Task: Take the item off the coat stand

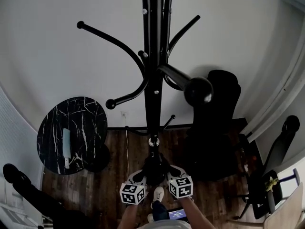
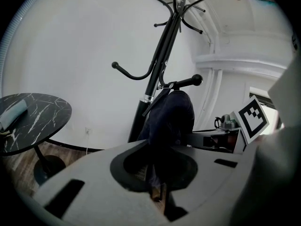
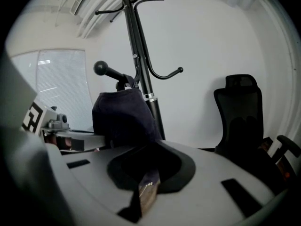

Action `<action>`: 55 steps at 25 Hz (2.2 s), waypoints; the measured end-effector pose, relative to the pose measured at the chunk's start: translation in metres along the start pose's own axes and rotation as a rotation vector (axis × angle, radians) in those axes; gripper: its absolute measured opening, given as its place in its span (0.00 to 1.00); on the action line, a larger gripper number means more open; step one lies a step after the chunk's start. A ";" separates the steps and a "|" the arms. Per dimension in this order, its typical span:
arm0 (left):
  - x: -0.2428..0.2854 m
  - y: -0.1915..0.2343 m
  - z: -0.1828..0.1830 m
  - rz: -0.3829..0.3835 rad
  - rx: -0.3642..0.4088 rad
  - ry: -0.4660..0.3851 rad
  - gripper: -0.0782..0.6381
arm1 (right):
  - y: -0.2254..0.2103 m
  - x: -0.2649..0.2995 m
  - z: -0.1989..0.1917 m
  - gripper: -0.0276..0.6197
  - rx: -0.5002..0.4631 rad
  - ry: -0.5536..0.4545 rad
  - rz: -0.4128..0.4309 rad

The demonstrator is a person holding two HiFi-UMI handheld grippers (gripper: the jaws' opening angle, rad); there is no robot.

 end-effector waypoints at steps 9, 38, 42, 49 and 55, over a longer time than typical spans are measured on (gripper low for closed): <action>0.013 0.008 0.013 0.027 0.041 -0.022 0.15 | -0.006 0.017 0.008 0.08 -0.100 0.007 -0.041; 0.003 0.005 0.011 0.009 0.080 -0.018 0.30 | 0.007 0.012 0.005 0.08 -0.161 0.005 -0.047; -0.005 0.004 0.011 0.026 0.095 -0.030 0.31 | 0.008 0.008 0.005 0.12 -0.153 0.007 -0.056; -0.025 -0.004 0.019 0.010 0.130 -0.079 0.28 | 0.016 -0.013 0.010 0.15 -0.104 -0.031 -0.083; -0.050 -0.024 0.026 -0.027 0.181 -0.186 0.17 | 0.022 -0.038 0.011 0.15 -0.115 -0.058 -0.106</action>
Point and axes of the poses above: the fingertips, and each gripper's own axes: x forward along the fingers, y to its left, z out of its top, the point moved 8 cm from there along -x, backward along the fingers, and after that the axes turned 15 degrees about -x, right-handed, at the moved point
